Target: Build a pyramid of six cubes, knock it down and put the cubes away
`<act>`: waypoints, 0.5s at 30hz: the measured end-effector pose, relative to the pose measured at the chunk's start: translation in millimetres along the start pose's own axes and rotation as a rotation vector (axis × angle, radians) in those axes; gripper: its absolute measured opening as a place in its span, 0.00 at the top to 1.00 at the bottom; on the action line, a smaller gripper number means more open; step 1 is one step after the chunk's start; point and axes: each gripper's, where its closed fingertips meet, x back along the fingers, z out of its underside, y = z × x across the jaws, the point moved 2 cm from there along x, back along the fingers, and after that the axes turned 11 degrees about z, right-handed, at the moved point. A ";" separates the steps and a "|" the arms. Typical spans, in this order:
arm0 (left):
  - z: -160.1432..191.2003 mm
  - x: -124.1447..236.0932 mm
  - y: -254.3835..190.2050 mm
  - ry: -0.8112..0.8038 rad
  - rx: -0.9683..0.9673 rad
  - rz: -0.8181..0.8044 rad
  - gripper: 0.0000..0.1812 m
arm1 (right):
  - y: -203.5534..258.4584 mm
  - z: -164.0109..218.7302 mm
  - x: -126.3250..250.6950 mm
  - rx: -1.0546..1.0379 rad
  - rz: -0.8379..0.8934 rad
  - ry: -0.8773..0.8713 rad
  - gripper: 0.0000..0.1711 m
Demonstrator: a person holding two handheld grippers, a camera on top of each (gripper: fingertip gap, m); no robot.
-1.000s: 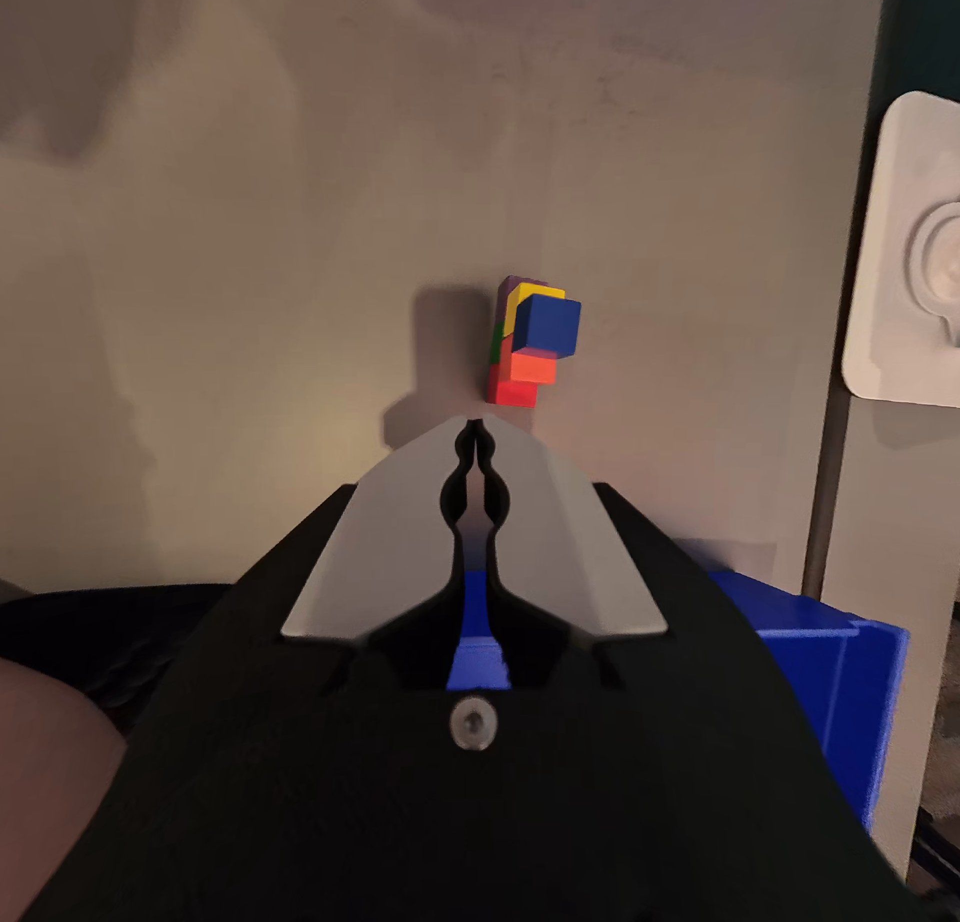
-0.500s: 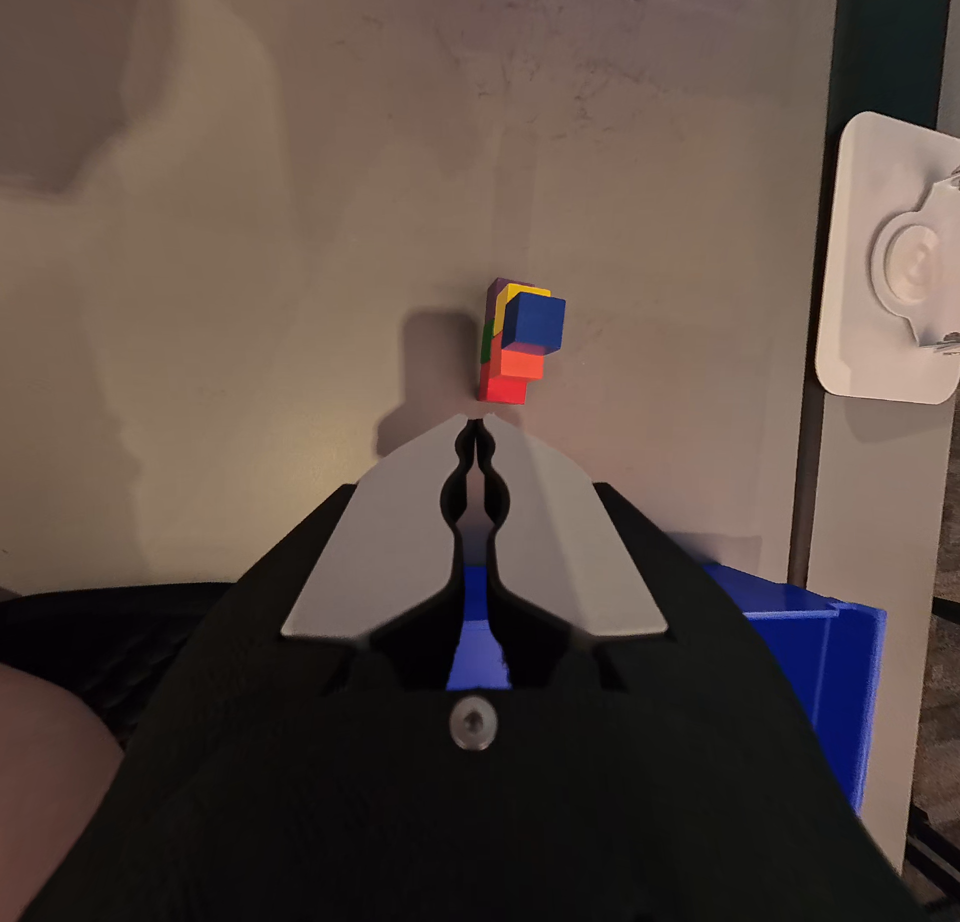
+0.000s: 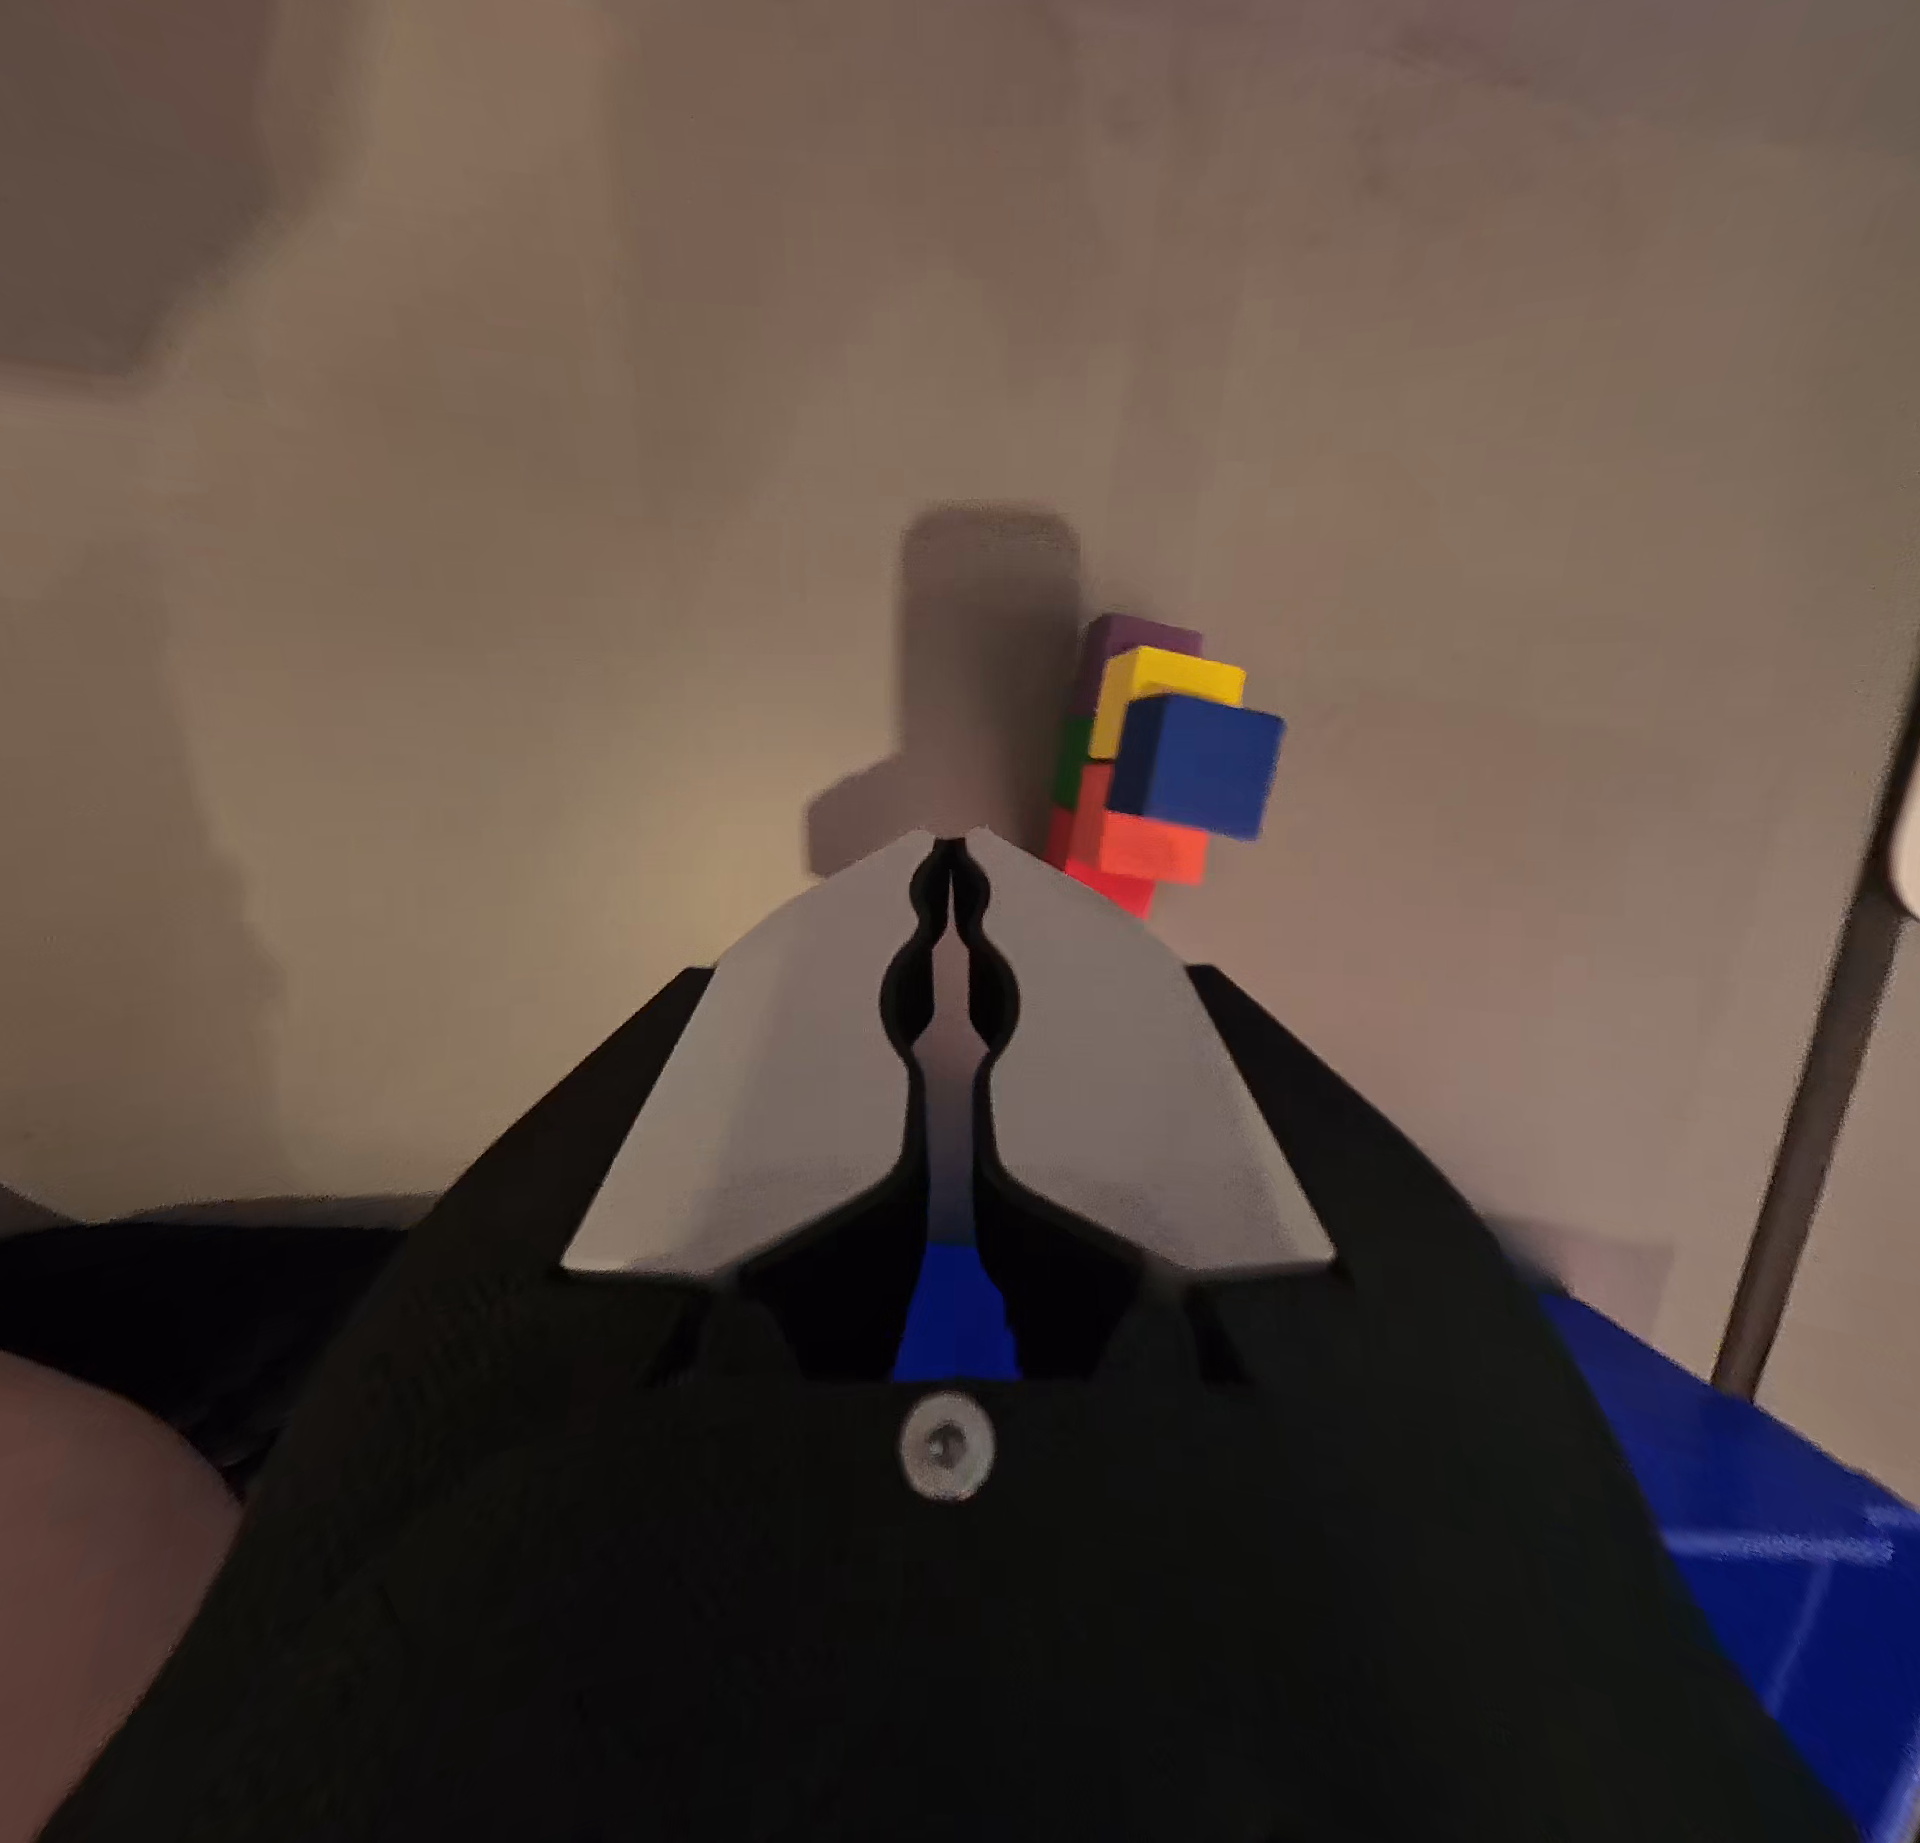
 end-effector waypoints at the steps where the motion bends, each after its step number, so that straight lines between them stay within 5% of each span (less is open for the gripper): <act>1: 0.5 -0.7 -0.5 0.004 -0.001 0.002 1.00 | 4.8 -1.8 -11.1 0.026 -0.015 0.035 0.99; 9: 3.5 -4.3 -3.1 0.029 -0.006 0.017 1.00 | 32.6 1.3 -63.0 0.150 -0.116 0.243 0.99; 15: 6.7 -8.7 -3.0 0.041 -0.001 0.029 1.00 | -12.9 13.9 -76.6 0.068 0.135 0.330 0.99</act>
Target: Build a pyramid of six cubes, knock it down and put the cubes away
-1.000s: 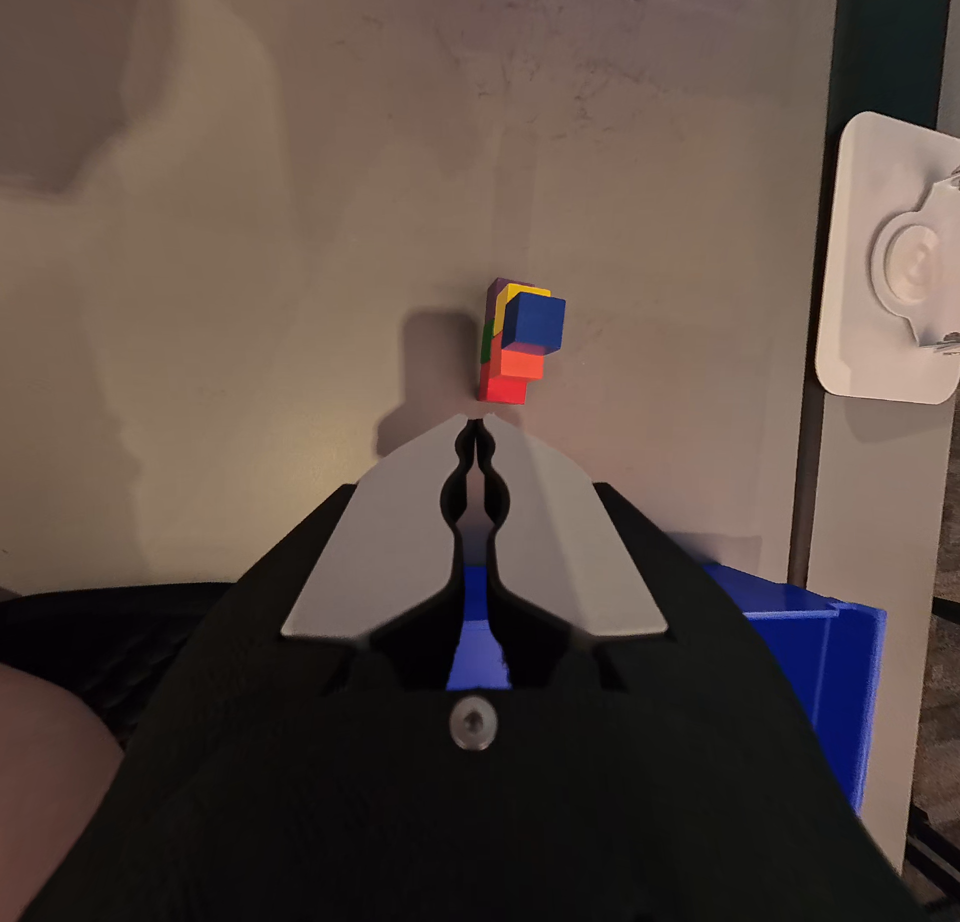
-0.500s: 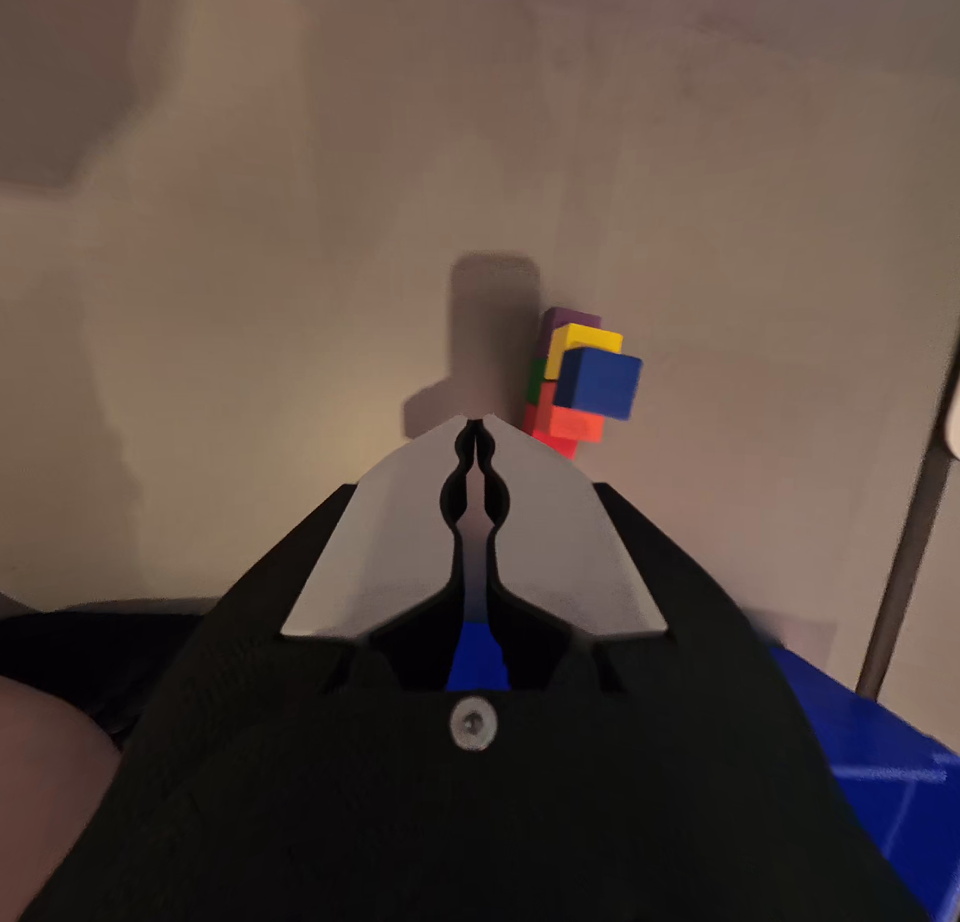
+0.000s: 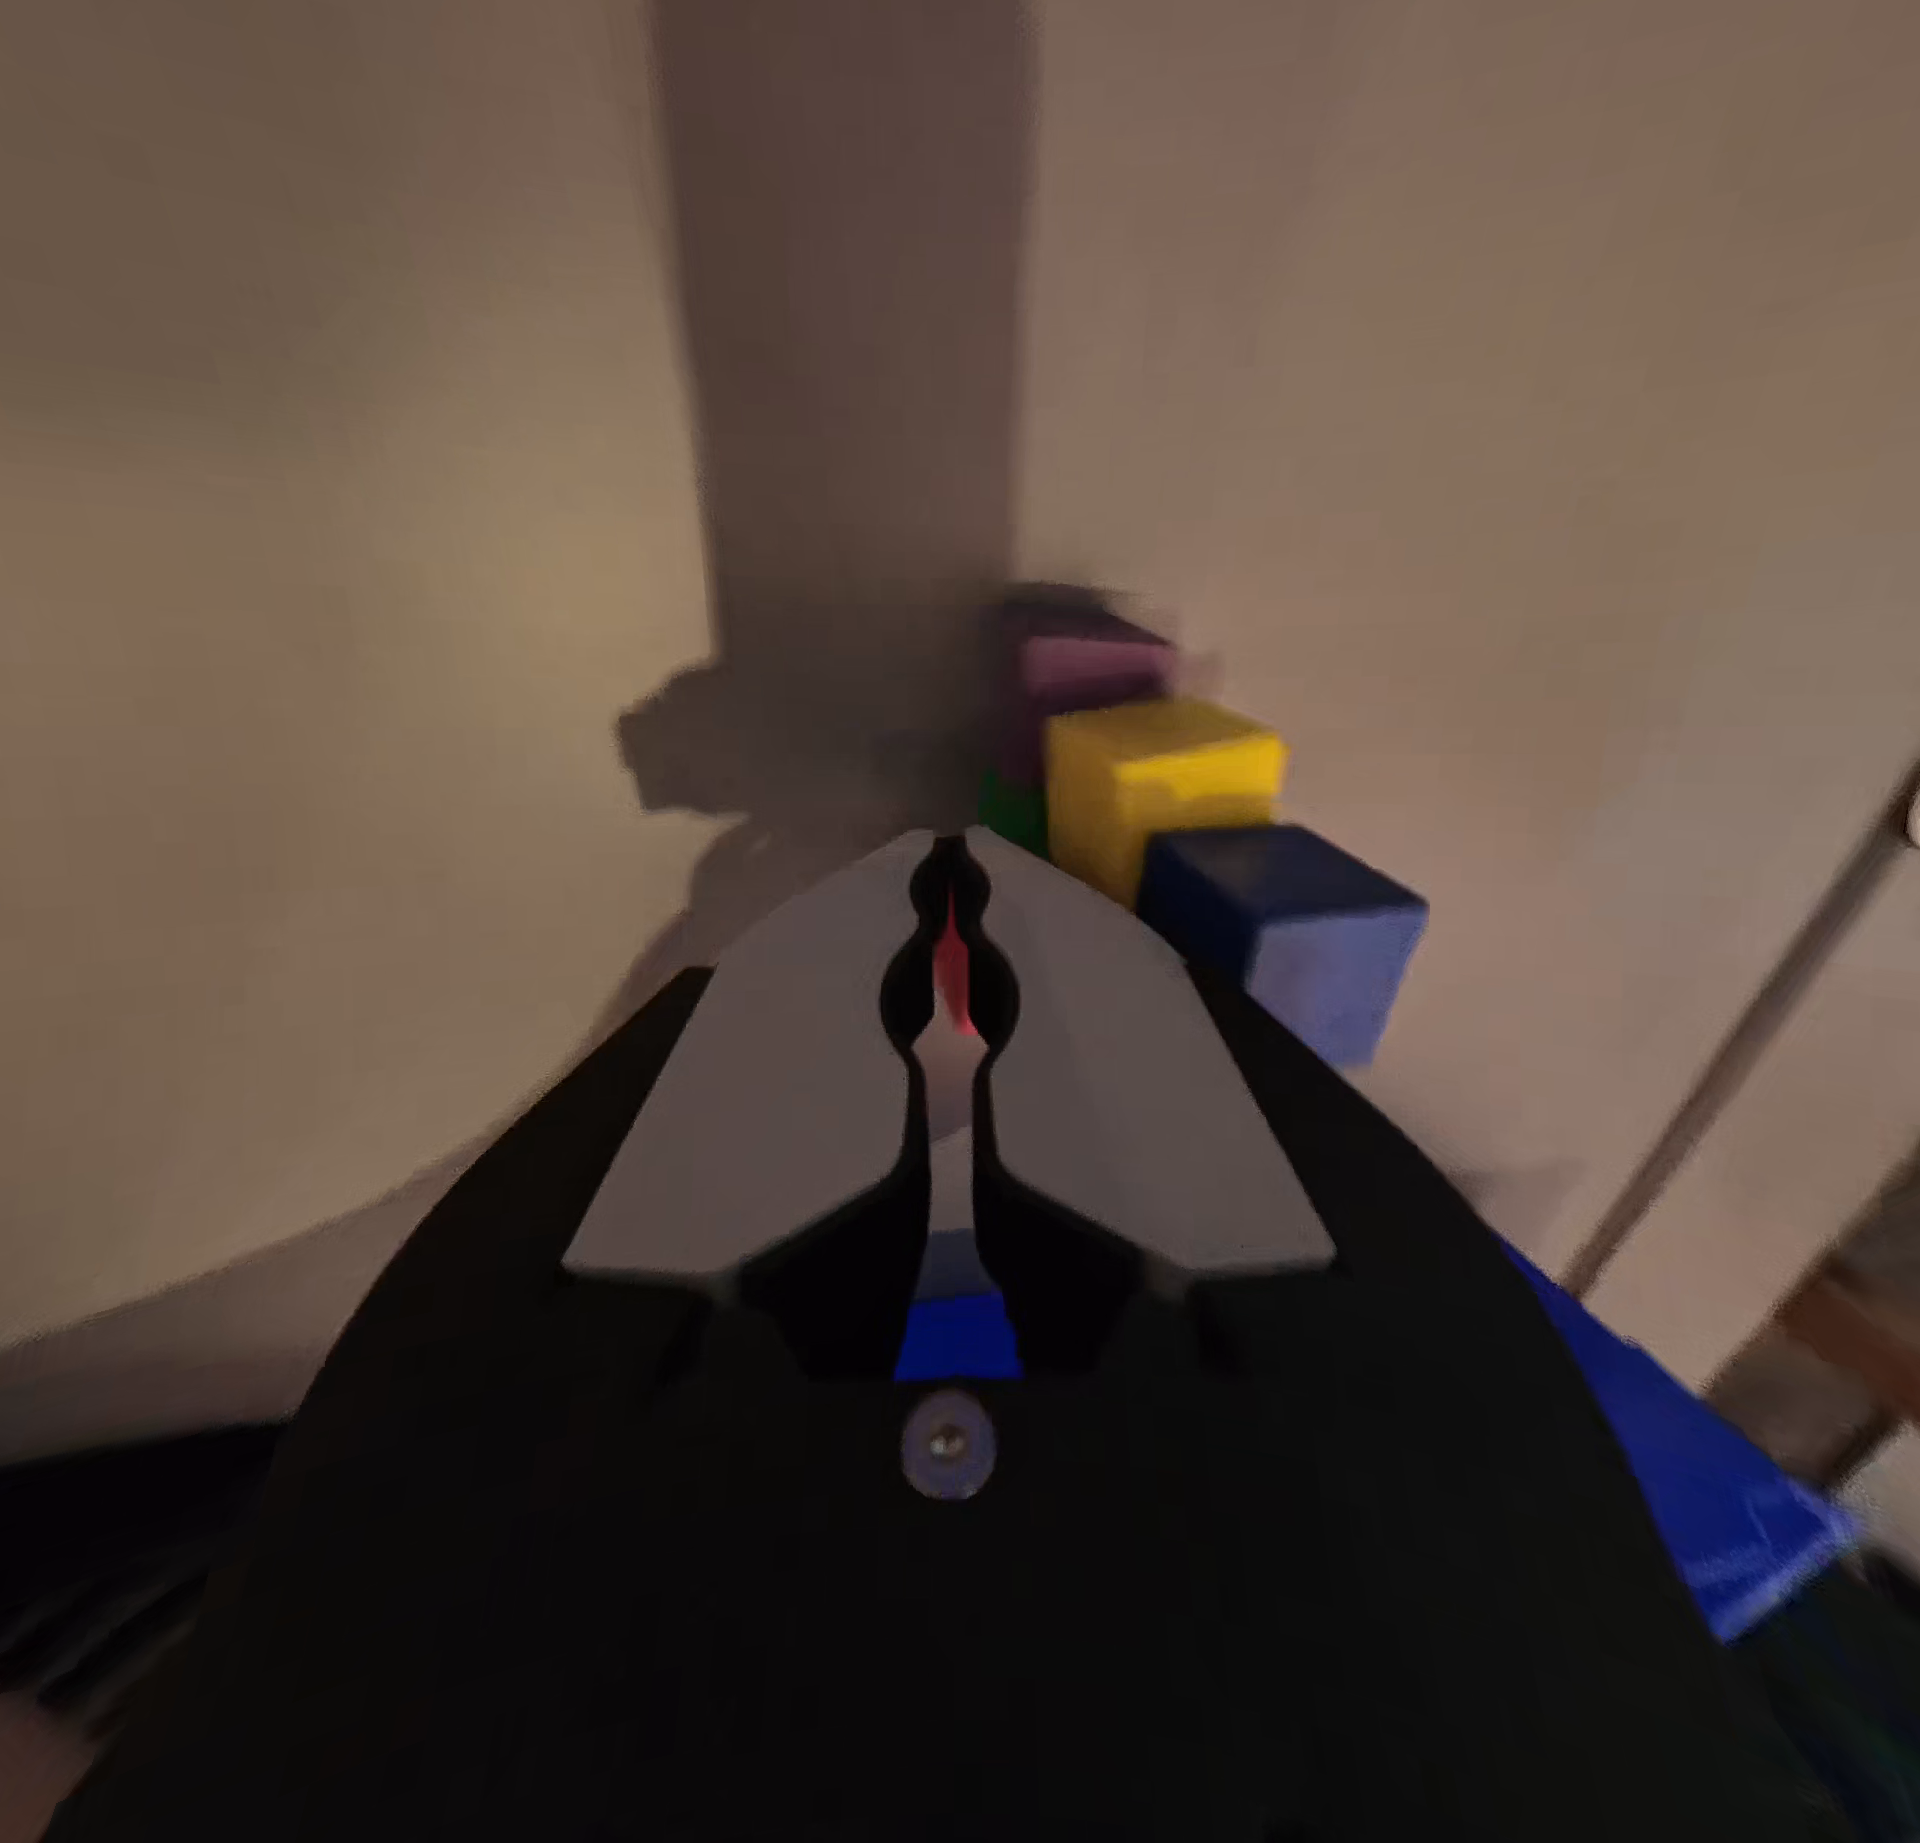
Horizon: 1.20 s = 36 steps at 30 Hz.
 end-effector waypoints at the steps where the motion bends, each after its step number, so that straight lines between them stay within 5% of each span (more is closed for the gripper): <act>1: 0.5 -0.7 0.1 0.003 0.001 0.001 1.00 | -13.0 2.1 -1.8 -0.044 0.063 0.015 0.99; 9: 1.6 -5.9 -2.9 0.016 -0.006 0.018 1.00 | -104.9 1.2 61.9 -0.393 0.551 -0.258 0.99; 18: 2.0 -5.8 -4.0 0.029 -0.015 0.010 1.00 | -117.6 27.8 95.8 -0.687 0.449 -0.401 0.96; 25: 2.3 -6.3 -6.0 0.035 -0.014 0.023 1.00 | -142.8 42.4 46.5 -0.965 0.166 -0.270 0.76; 29: 3.9 -8.5 -9.6 0.052 -0.022 0.038 1.00 | -160.6 55.8 2.9 -0.976 0.094 -0.020 0.74; 36: 7.6 -12.6 -13.3 0.071 -0.019 0.073 1.00 | -161.1 63.4 -47.0 -0.997 0.049 0.154 0.74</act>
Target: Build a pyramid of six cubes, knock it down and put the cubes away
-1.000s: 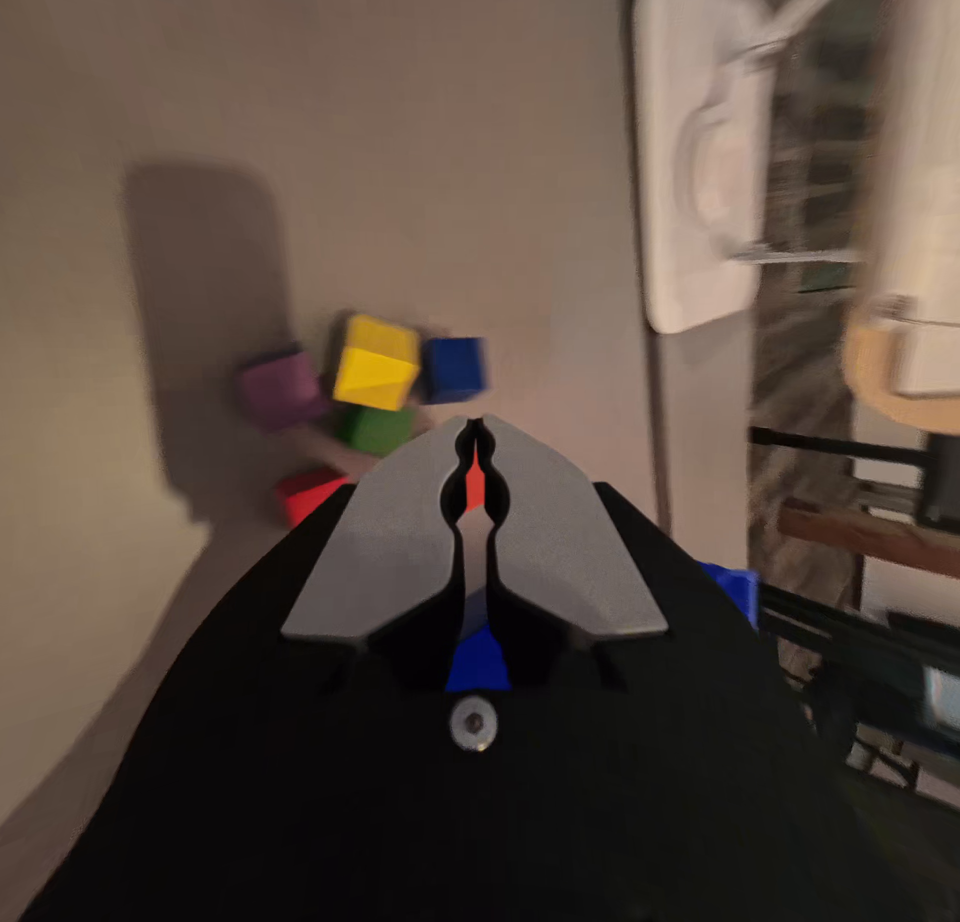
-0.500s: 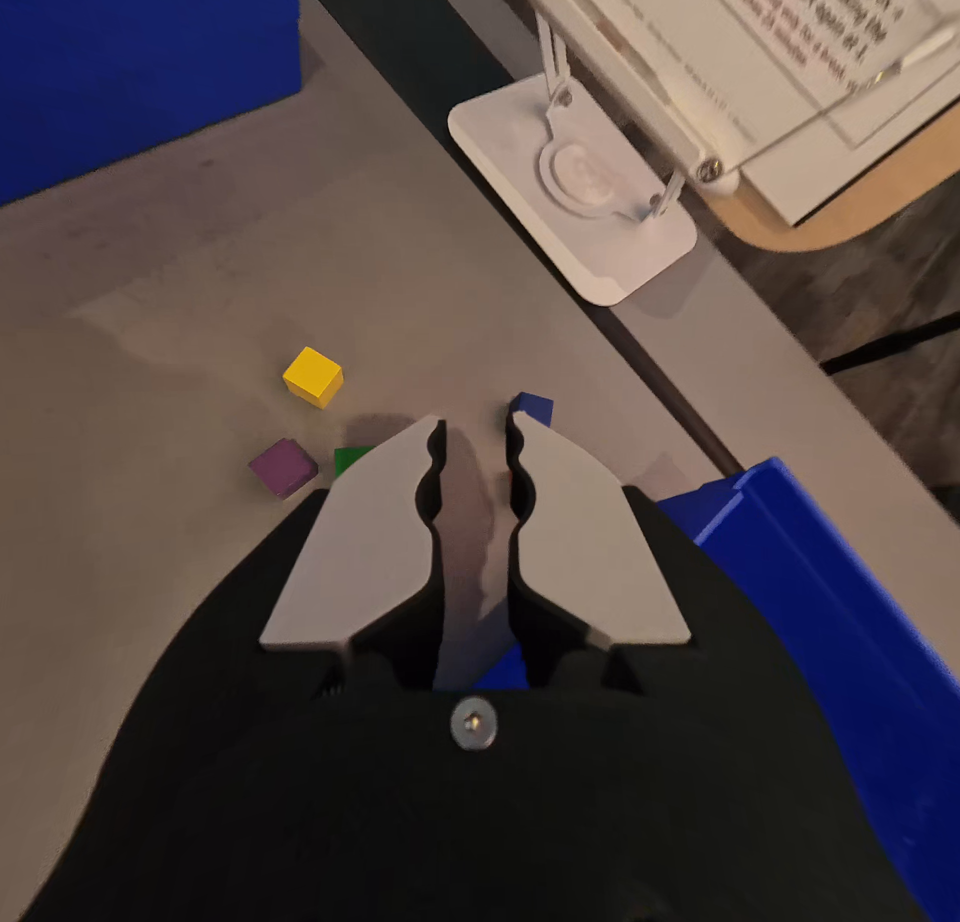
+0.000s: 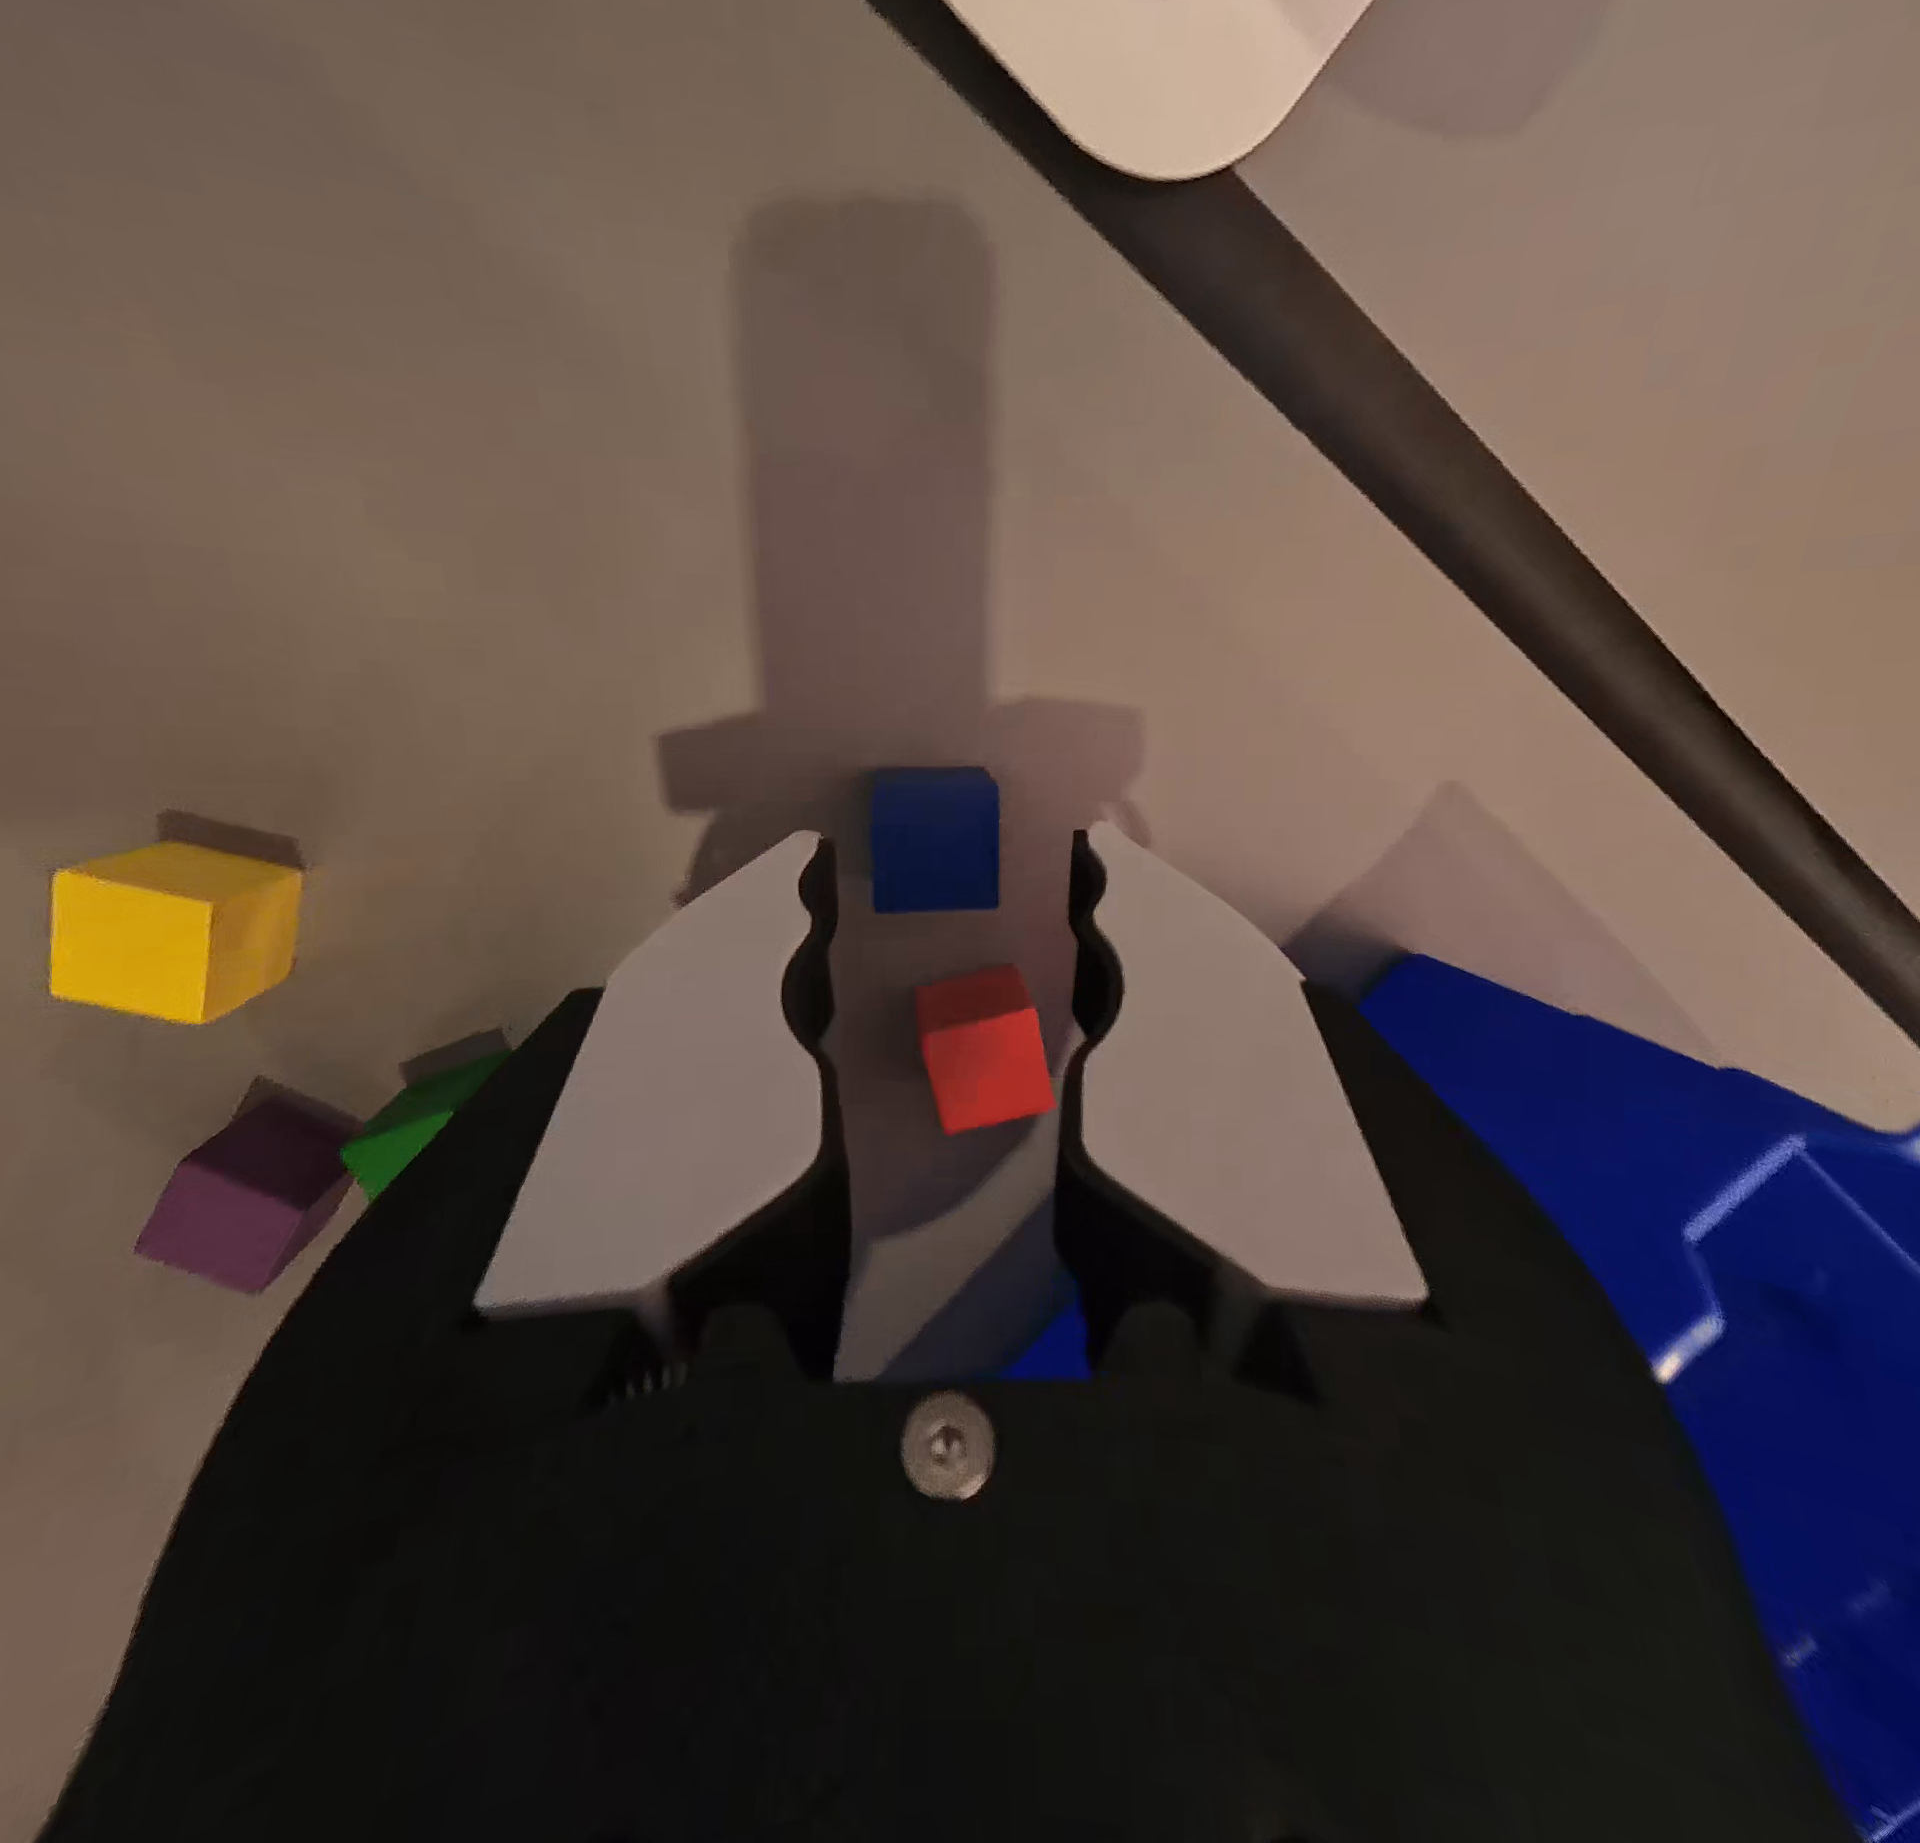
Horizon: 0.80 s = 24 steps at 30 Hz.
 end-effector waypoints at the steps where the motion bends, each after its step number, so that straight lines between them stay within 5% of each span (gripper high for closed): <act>1: 1.1 -1.6 -0.6 0.006 0.001 0.006 1.00 | 0.5 0.4 -4.2 -0.015 -0.013 0.013 0.74; 6: 1.6 -8.3 -5.2 0.024 -0.018 0.027 1.00 | 7.2 8.5 -22.3 -0.068 -0.094 0.099 0.73; 10: 2.1 -10.5 -7.5 0.033 -0.026 0.035 1.00 | 12.9 9.3 -23.9 -0.064 -0.151 0.087 0.83; 15: 2.7 -10.8 -5.5 0.025 -0.011 0.038 1.00 | 18.5 -17.9 59.5 -0.013 -0.253 -0.169 0.83; 20: 4.4 -13.3 -5.1 0.035 -0.004 0.041 1.00 | -68.7 -1.6 153.1 -0.141 -0.095 -0.390 0.83; 24: 2.5 -17.1 -9.7 0.035 -0.013 0.060 1.00 | -160.3 69.3 106.4 -0.402 0.067 -0.178 0.82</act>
